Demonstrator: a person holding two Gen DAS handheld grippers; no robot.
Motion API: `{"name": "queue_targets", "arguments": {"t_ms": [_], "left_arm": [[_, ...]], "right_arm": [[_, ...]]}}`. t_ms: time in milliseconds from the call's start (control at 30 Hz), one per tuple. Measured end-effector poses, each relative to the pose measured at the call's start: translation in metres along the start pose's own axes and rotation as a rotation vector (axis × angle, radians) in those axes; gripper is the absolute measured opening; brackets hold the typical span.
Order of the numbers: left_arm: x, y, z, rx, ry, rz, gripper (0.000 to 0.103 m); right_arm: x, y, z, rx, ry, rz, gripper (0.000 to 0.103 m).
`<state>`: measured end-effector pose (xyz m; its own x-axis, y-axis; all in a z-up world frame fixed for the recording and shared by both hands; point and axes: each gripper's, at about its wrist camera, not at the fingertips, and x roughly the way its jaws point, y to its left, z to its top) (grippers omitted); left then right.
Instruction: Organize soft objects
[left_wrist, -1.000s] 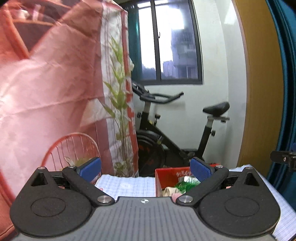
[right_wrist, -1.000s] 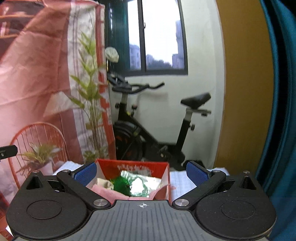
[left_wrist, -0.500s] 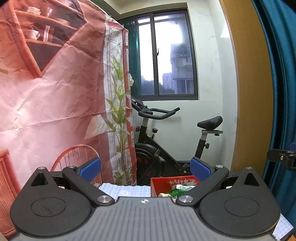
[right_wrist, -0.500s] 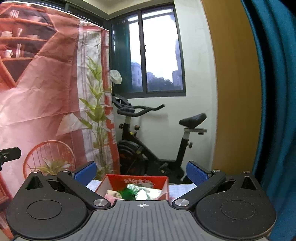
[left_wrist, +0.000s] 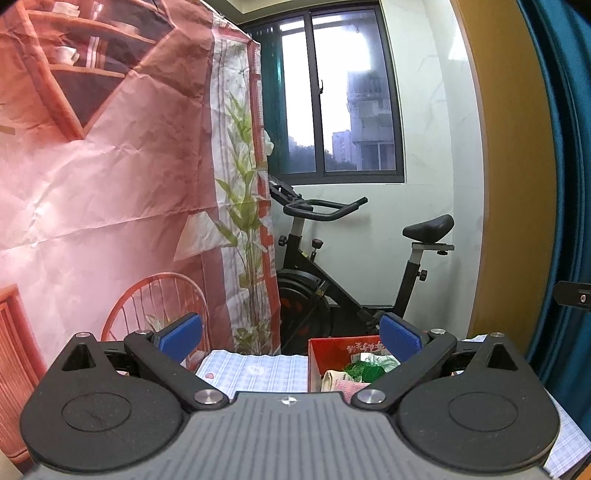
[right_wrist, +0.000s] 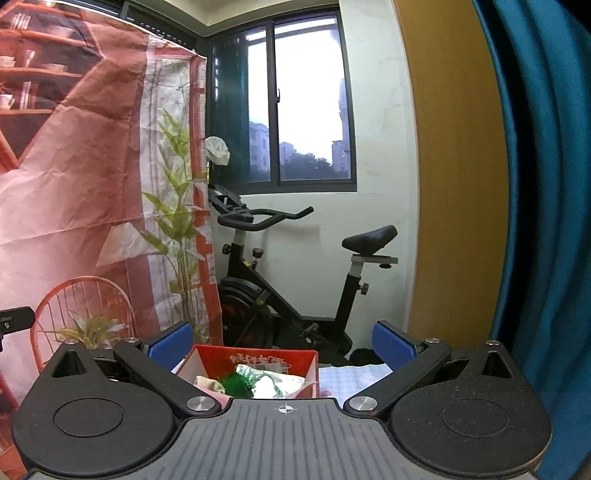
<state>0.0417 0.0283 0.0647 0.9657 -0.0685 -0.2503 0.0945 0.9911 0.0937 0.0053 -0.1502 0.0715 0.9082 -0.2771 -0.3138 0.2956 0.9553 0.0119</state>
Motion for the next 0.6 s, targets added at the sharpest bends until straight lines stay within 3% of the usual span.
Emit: {"name": "queue_targets", "arguments": {"t_ms": [600], "left_arm": [[0.0045, 0.0044, -0.0014, -0.010, 0.027, 0.018, 0.103]], "right_arm": [[0.0071, 0.0042, -0.0034, -0.018, 0.012, -0.018, 0.103]]}}
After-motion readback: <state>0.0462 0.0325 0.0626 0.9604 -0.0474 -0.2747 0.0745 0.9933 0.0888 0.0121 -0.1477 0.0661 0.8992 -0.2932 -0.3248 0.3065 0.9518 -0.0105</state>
